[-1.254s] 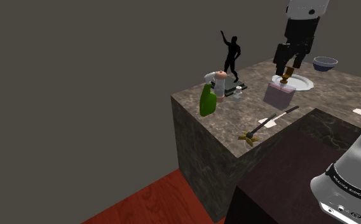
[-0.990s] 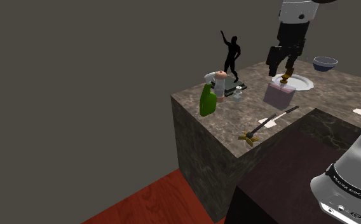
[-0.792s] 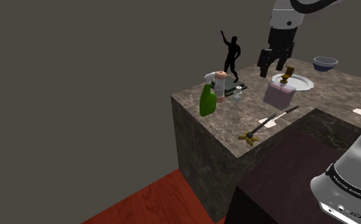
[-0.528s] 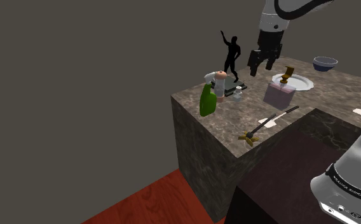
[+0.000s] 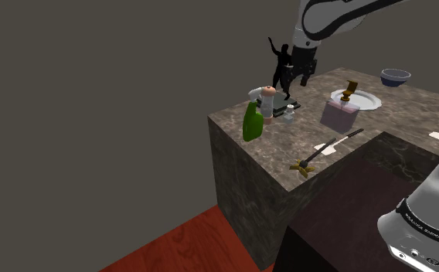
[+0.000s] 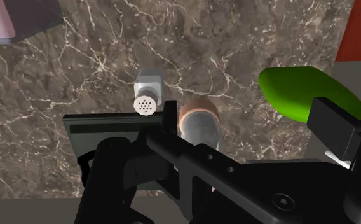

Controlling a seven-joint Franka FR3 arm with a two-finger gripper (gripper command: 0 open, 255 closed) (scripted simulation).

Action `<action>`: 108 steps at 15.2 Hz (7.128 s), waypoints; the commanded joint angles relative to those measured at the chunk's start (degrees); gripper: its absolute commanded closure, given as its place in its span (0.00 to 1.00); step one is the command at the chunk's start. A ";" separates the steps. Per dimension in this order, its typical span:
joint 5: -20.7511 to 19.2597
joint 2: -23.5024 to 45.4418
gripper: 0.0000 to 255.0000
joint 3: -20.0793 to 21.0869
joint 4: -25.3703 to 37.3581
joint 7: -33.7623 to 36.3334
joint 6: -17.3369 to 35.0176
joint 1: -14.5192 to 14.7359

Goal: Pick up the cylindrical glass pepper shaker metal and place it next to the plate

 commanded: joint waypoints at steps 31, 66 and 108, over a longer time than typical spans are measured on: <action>2.66 23.78 1.00 -1.10 16.02 -3.50 12.52 -1.03; 2.10 18.83 1.00 -1.23 34.52 -3.18 -10.91 -0.95; 10.59 29.16 1.00 -11.57 43.82 -33.01 -11.47 -19.26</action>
